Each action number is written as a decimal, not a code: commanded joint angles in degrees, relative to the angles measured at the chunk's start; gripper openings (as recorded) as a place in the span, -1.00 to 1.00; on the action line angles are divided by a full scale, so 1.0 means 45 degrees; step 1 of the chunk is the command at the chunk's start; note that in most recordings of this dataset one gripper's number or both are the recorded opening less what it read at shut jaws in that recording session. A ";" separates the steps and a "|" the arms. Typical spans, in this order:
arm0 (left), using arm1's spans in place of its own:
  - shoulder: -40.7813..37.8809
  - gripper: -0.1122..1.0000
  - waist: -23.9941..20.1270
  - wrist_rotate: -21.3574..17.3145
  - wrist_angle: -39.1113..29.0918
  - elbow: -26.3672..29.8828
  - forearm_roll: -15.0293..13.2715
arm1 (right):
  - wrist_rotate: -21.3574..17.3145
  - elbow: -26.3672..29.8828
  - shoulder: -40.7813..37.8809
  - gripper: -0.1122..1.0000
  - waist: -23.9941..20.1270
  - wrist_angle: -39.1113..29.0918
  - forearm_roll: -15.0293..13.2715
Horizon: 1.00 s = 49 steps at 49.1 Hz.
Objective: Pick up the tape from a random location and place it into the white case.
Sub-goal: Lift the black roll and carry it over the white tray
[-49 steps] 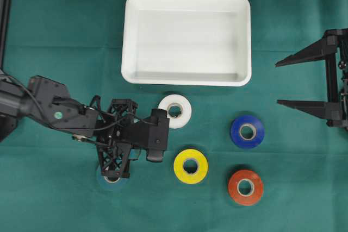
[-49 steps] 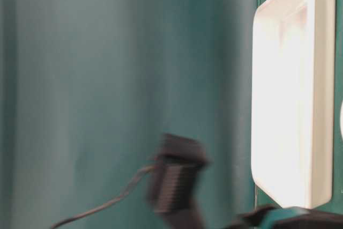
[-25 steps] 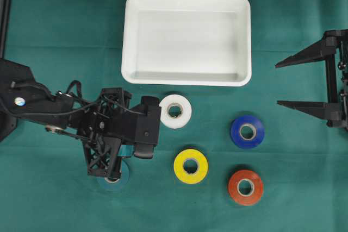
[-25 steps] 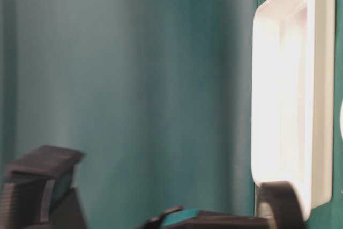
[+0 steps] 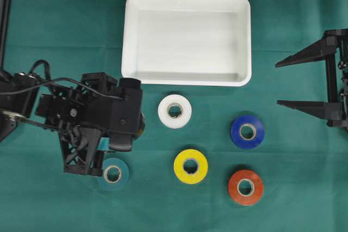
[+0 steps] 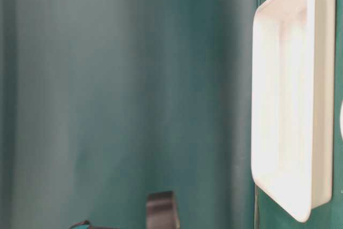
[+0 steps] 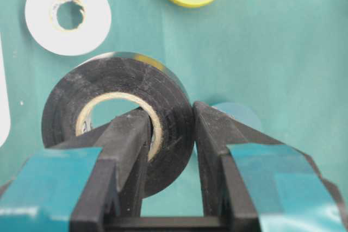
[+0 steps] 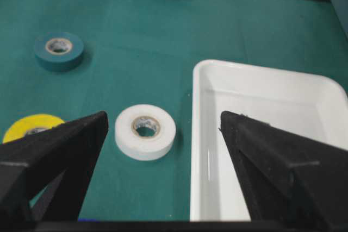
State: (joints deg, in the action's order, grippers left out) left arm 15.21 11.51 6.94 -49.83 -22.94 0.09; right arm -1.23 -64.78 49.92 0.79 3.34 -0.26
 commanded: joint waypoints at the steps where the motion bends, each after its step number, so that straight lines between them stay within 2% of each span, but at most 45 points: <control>1: 0.0293 -0.46 0.0039 -0.0020 0.0000 0.0332 0.0059 | 0.0000 0.0332 -0.0059 0.86 0.0000 0.0059 -0.0020; 49: 0.0312 -0.46 0.0039 -0.0020 -0.0039 0.0293 0.0059 | 0.0000 0.0352 -0.0059 0.86 0.0000 -0.0117 -0.0020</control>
State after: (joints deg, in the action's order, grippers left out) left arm 15.47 11.51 6.94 -50.27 -23.03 0.18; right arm -1.23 -64.69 50.01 0.79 2.64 -0.26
